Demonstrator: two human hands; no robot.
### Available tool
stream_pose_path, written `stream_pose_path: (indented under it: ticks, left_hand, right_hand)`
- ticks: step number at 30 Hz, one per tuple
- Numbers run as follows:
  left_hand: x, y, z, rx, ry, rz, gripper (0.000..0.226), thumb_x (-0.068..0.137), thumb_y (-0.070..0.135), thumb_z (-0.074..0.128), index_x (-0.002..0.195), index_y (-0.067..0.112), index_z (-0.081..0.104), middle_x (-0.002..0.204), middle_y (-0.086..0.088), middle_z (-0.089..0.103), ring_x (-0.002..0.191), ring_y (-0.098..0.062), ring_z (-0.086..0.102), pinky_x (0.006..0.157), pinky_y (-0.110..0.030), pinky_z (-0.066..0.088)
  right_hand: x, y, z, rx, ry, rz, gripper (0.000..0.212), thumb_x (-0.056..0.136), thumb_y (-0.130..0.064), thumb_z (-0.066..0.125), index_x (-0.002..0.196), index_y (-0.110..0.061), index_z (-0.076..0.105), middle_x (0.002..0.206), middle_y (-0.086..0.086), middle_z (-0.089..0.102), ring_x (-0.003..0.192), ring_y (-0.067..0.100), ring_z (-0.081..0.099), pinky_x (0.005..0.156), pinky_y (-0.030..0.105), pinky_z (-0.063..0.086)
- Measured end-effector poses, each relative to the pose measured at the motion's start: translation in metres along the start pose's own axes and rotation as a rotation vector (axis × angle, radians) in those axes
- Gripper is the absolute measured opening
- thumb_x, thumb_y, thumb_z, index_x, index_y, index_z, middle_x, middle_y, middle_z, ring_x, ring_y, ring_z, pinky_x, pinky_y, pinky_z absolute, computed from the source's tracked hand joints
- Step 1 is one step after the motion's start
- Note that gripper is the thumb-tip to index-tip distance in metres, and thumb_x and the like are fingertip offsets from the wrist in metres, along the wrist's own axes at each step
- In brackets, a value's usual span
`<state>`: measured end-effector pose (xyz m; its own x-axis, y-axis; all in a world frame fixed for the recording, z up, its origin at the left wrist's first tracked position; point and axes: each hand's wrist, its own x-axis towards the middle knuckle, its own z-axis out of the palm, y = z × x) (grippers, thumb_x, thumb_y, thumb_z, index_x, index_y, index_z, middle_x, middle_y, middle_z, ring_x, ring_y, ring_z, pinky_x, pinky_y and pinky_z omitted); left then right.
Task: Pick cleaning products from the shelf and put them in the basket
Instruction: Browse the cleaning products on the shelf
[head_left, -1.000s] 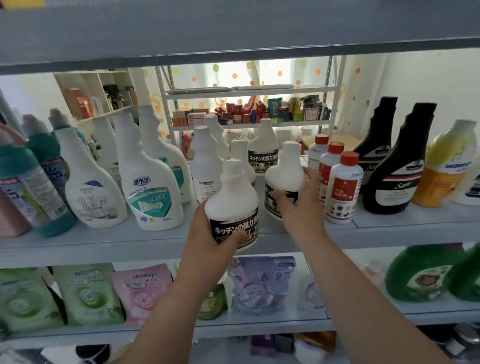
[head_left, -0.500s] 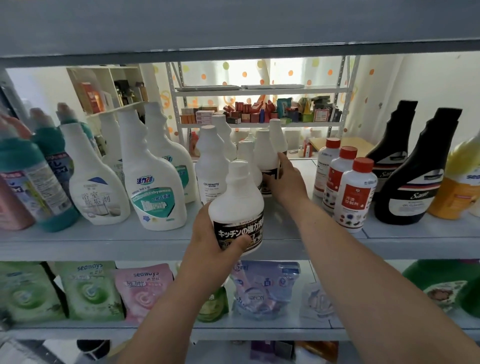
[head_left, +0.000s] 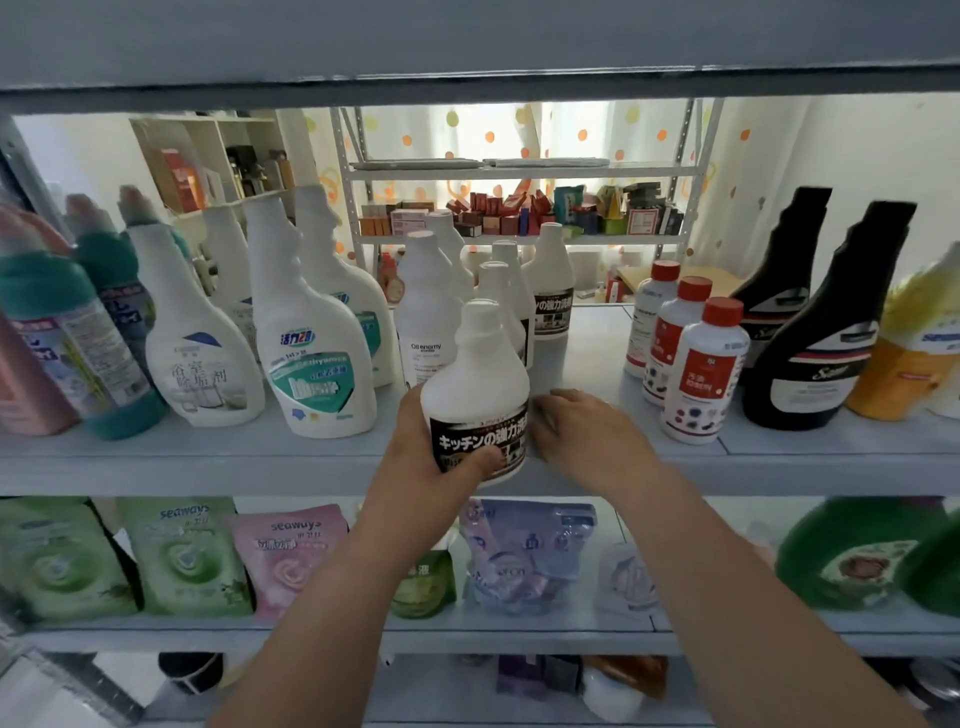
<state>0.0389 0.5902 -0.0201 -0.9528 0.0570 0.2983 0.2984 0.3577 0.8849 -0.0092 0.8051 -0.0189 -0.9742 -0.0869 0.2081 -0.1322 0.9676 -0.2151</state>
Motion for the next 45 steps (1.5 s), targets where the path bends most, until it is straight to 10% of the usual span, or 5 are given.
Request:
stream_pose_path:
  ticks: [5,10,16,30,45]
  left_hand:
    - [-0.014,0.006,-0.005,-0.077,-0.004,0.028,0.075,0.078,0.024,0.087,0.133,0.049,0.042,0.116,0.032,0.062,0.102,0.022,0.057,0.073,0.000,0.046]
    - [-0.059,0.014,-0.015,-0.275,-0.080,-0.010,0.056,0.082,0.032,0.085,0.117,0.061,0.051,0.107,0.036,0.068,0.098,0.015,0.065,0.070,-0.003,0.050]
    - [-0.118,-0.007,-0.020,-0.471,-0.282,-0.184,0.069,0.070,0.046,0.084,0.132,0.043,0.055,0.120,0.006,0.075,0.110,-0.021,0.073,0.093,-0.050,0.059]
    - [-0.224,-0.035,0.011,-0.822,-0.519,-0.888,0.050,0.100,0.042,0.044,0.121,0.002,0.065,0.090,-0.021,0.064,0.067,-0.030,0.057,0.034,-0.020,0.037]
    - [-0.293,-0.022,0.104,-0.058,-0.409,-0.135,0.105,0.054,0.044,0.091,0.139,0.037,0.030,0.142,0.009,0.037,0.129,0.009,0.043,0.096,-0.009,0.045]
  right_hand:
    - [-0.047,-0.012,0.003,0.014,0.014,-0.083,0.044,0.110,-0.041,0.032,0.147,-0.026,0.051,0.159,0.007,0.045,0.148,0.030,0.038,0.120,0.042,0.029]
    - [-0.111,-0.041,-0.002,1.058,0.046,-0.061,0.036,0.099,-0.052,0.050,0.134,-0.055,0.058,0.132,-0.020,0.067,0.125,0.007,0.062,0.105,0.031,0.051]
    - [-0.175,-0.069,0.036,1.445,0.113,0.206,0.063,0.070,-0.081,0.073,0.124,-0.048,0.069,0.127,-0.004,0.073,0.120,0.021,0.068,0.102,0.052,0.054]
    - [-0.270,-0.082,0.059,1.758,-0.103,0.657,0.077,0.082,-0.064,0.061,0.136,-0.008,0.059,0.129,0.019,0.069,0.119,0.037,0.066,0.100,0.053,0.054]
    - [-0.340,0.009,0.044,1.685,0.019,0.052,0.027,0.063,-0.013,0.068,0.085,-0.028,0.067,0.114,0.002,0.073,0.125,0.024,0.061,0.103,0.047,0.053]
